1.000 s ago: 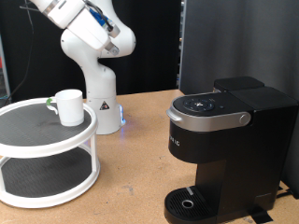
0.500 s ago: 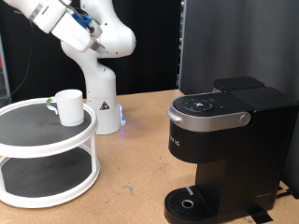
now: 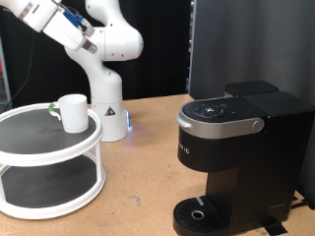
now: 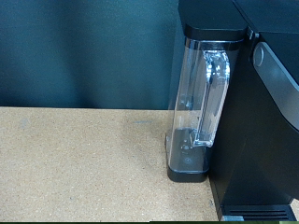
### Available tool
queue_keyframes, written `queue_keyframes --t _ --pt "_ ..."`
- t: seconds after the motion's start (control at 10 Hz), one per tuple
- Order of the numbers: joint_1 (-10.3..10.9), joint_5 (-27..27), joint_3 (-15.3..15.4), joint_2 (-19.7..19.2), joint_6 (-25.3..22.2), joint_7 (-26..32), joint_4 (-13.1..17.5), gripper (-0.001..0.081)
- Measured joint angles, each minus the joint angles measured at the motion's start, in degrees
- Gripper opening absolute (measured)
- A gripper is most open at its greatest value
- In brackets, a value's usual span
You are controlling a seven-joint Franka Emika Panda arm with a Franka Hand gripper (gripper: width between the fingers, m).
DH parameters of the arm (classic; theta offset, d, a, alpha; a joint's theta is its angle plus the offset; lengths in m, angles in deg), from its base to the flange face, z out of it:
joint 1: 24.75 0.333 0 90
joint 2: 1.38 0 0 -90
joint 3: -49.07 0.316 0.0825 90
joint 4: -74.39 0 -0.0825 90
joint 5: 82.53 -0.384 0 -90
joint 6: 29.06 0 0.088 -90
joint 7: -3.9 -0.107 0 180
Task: Make a cup of coffee with the keurig machine
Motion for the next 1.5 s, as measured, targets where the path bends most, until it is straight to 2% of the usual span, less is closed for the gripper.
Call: queue_keyframes --t 0.1,0.4,0.7,0.9,1.2,1.5 --pt "0.0 0.0 -0.24 -0.06 -0.63 0.0 0.0 0.0002" --pt "-0.34 3.76 -3.5 -0.01 -7.57 0.19 0.87 0.0002" --pt "-1.89 8.51 -7.16 0.56 -12.65 2.37 2.64 0.0002" --pt "-2.24 8.57 -7.78 1.03 -12.62 2.76 2.67 0.0002" --pt "-3.91 2.48 -9.04 1.36 -8.32 2.37 1.2 0.0002" --pt "-5.58 5.35 -12.47 1.64 -10.96 3.69 1.54 0.0002"
